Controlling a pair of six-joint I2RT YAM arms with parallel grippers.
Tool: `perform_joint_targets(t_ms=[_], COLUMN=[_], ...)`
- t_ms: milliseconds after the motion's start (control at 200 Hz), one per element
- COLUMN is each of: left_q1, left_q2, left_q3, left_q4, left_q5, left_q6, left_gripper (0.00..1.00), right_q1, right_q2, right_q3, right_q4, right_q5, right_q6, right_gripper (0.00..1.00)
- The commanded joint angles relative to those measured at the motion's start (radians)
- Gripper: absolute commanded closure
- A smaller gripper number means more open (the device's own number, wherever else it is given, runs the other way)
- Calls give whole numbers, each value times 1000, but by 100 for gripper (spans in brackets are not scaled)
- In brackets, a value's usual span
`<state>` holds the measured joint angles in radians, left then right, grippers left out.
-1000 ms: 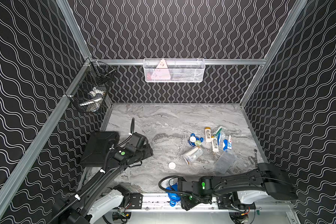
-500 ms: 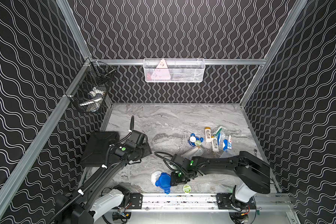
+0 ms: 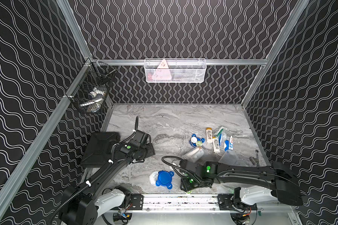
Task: Take out toiletry kits
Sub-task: Adjust the toiletry kit at the center of the board.
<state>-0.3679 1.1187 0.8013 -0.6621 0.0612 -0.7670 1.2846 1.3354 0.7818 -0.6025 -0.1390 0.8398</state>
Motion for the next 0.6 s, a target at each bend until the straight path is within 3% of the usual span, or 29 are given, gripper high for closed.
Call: perform_joint_targets(t_ms=[0, 250, 495, 595], left_q1=[0, 0, 0, 0], left_q2=[6, -10, 6, 13], left_q3=[-16, -11, -4, -11], left_q4=[51, 26, 30, 45], left_q5=[40, 30, 22, 31], left_q6=[-15, -4, -9, -6], left_gripper=[38, 39, 38, 38], right_q1=[38, 26, -73, -81], right_q2=[-15, 162, 284, 307], right_q3=[-49, -34, 139, 245], right_q4=[-31, 69, 72, 34], right_q5=[50, 48, 53, 65], right_q6=[93, 49, -94, -151], right_gripper=[63, 66, 69, 64])
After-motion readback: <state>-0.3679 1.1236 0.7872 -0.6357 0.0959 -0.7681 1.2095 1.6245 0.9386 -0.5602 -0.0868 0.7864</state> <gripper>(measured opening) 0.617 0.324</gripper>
